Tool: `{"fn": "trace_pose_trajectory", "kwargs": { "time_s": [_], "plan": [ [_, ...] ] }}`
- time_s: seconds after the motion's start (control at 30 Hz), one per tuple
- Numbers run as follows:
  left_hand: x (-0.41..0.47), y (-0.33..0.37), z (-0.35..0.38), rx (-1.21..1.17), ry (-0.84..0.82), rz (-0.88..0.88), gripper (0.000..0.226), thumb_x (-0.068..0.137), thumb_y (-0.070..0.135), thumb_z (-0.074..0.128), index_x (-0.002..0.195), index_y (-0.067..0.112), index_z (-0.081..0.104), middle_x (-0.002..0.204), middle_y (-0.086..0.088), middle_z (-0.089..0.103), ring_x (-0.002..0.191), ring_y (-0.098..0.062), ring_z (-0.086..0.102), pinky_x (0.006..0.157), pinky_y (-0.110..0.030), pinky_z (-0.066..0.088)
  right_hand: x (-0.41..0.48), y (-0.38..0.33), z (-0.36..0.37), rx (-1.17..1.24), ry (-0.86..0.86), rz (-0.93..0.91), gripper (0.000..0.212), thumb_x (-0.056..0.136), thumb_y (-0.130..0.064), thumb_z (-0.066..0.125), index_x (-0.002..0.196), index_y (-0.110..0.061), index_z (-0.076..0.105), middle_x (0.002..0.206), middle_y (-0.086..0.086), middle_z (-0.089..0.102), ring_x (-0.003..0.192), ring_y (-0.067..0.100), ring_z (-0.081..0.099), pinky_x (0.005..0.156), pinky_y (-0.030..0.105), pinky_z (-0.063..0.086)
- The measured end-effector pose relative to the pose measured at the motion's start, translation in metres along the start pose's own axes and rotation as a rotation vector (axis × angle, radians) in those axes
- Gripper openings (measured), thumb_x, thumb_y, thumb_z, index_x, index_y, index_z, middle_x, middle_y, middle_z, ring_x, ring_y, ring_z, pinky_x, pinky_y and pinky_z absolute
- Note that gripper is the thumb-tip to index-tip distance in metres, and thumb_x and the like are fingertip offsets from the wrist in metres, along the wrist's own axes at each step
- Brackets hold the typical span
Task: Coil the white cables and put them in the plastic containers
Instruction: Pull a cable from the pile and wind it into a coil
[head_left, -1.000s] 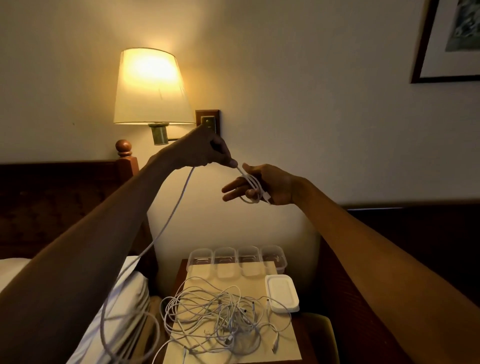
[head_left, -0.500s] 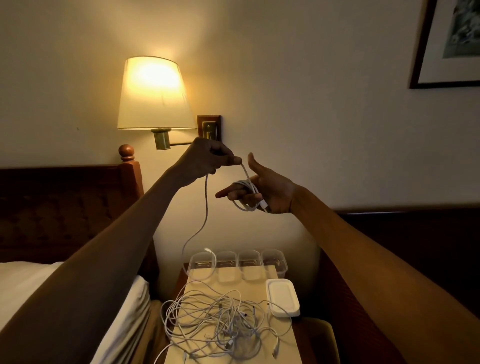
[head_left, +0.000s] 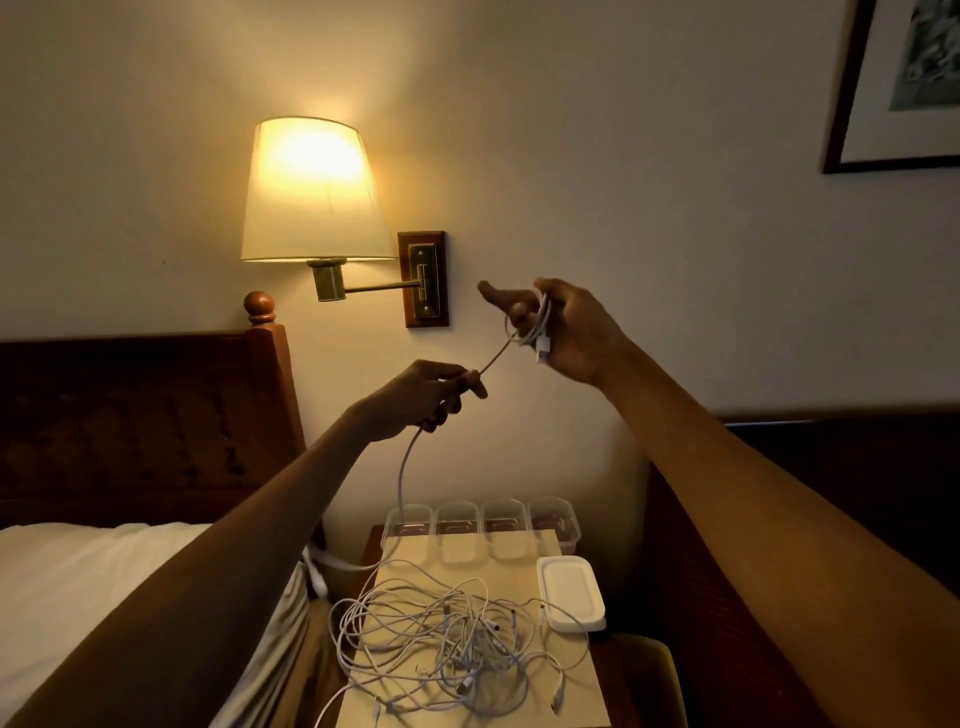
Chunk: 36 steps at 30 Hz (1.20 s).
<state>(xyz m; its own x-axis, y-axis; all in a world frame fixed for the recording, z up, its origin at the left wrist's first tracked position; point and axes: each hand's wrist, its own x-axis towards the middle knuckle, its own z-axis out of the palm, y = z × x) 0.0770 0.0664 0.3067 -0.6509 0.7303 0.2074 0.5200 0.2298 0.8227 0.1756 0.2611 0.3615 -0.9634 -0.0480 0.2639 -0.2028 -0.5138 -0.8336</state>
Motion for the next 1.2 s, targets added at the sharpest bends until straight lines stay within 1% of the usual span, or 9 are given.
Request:
{"fn": "trace_pose_trajectory", "kwargs": {
  "time_s": [0.07,0.2,0.37,0.47,0.63,0.7,0.83,0.97,1.2],
  "plan": [
    [-0.001,0.0,0.005,0.008,-0.032,0.01,0.027,0.103,0.024,0.045,0.107,0.014,0.07,0.069,-0.003,0.048,0.054,-0.012,0.04,0.048,-0.024,0.033,0.005,-0.005,0.001,-0.064,0.047,-0.037,0.05,0.106,-0.027,0.028,0.137,0.011,0.039,0.12,0.021,0.066,0.089,0.022,0.071,0.073,0.023,0.059],
    [0.0,0.017,0.014,0.14,-0.098,0.002,0.027,0.104,0.019,0.043,0.111,0.015,0.069,0.066,-0.003,0.052,0.05,-0.01,0.044,0.046,-0.022,0.039,0.019,0.006,-0.001,-0.229,0.185,-0.079,0.052,0.107,-0.027,0.031,0.144,0.008,0.026,0.145,0.027,0.041,0.126,0.037,0.053,0.101,0.038,0.047],
    [0.002,0.049,0.008,0.397,-0.185,0.001,0.022,0.1,0.01,0.051,0.103,0.011,0.072,0.064,-0.001,0.06,0.047,-0.007,0.052,0.046,-0.021,0.046,0.019,0.03,-0.011,-0.746,0.294,0.034,0.057,0.105,-0.041,0.031,0.13,0.009,0.04,0.133,0.036,0.047,0.124,0.044,0.051,0.105,0.047,0.041],
    [0.006,0.063,-0.004,0.574,-0.117,0.081,0.016,0.096,0.014,0.059,0.095,0.013,0.074,0.069,-0.002,0.063,0.044,-0.004,0.051,0.044,-0.017,0.042,0.018,0.035,-0.016,-0.757,0.238,0.043,0.054,0.105,-0.039,0.032,0.134,0.006,0.037,0.13,0.024,0.054,0.121,0.034,0.057,0.106,0.041,0.044],
    [0.005,0.082,-0.027,0.625,0.019,0.261,0.012,0.084,0.029,0.075,0.086,0.018,0.074,0.07,0.003,0.067,0.05,0.0,0.054,0.046,-0.008,0.039,0.008,0.036,-0.024,-0.614,0.04,0.241,0.059,0.106,-0.038,0.027,0.14,0.01,0.036,0.14,0.028,0.047,0.107,0.03,0.066,0.074,0.026,0.057],
    [0.007,0.089,-0.034,0.591,0.041,0.286,0.012,0.081,0.03,0.077,0.085,0.019,0.074,0.074,0.002,0.07,0.053,-0.003,0.056,0.046,-0.009,0.04,0.004,0.038,-0.024,-0.578,-0.052,0.33,0.062,0.106,-0.042,0.02,0.134,0.007,0.046,0.128,0.021,0.06,0.088,0.02,0.071,0.074,0.022,0.056],
    [0.015,0.088,-0.042,0.574,0.138,0.288,0.02,0.079,0.036,0.079,0.086,0.017,0.076,0.076,0.002,0.072,0.065,-0.015,0.063,0.057,-0.02,0.047,-0.004,0.04,-0.019,-0.269,-0.168,0.394,0.075,0.103,-0.049,0.019,0.095,0.005,0.07,0.092,0.018,0.073,0.045,0.011,0.054,0.048,0.012,0.048],
    [0.013,0.062,-0.033,0.422,0.135,0.194,0.02,0.088,0.035,0.07,0.095,0.016,0.074,0.087,-0.003,0.069,0.071,-0.012,0.058,0.054,-0.019,0.043,-0.004,0.035,-0.018,0.068,-0.333,0.493,0.071,0.1,-0.056,0.027,0.074,-0.001,0.063,0.061,0.01,0.062,0.036,0.009,0.049,0.037,0.014,0.043],
    [0.003,0.031,0.0,-0.357,-0.066,-0.107,0.033,0.099,0.032,0.054,0.12,0.006,0.059,0.098,-0.006,0.066,0.061,-0.009,0.045,0.047,-0.017,0.033,-0.003,0.026,-0.023,0.177,-0.446,0.439,0.068,0.101,-0.055,0.027,0.061,-0.007,0.055,0.051,0.004,0.056,0.032,0.008,0.049,0.032,0.014,0.038]
  ]
}}
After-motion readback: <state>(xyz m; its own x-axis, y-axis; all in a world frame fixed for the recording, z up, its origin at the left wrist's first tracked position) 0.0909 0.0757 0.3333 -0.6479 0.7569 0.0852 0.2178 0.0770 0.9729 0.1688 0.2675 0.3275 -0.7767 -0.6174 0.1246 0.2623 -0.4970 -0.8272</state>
